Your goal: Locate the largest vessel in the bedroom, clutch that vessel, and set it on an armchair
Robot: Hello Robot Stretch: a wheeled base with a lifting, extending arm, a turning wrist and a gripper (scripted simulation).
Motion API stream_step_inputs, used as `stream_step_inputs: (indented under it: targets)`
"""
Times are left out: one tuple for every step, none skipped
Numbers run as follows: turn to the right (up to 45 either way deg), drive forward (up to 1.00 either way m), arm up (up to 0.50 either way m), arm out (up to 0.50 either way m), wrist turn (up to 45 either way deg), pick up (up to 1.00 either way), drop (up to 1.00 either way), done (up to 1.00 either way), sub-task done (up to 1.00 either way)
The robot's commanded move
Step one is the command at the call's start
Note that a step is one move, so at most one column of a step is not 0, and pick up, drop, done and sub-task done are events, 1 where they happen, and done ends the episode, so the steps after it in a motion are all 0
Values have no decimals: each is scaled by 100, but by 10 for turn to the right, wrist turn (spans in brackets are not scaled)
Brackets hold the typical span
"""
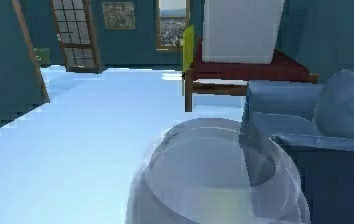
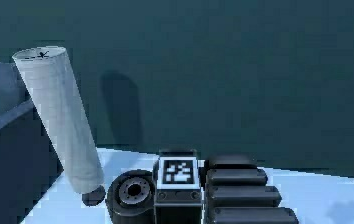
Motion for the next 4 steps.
stream_step_inputs:
  targets:
    - [0,85,0,0,0,0,0,0,0]
    - [90,0,0,0,0,0,0,0,0]
    - [0,80,0,0,0,0,0,0,0]
    - [450,0,0,0,0,0,0,0,0]
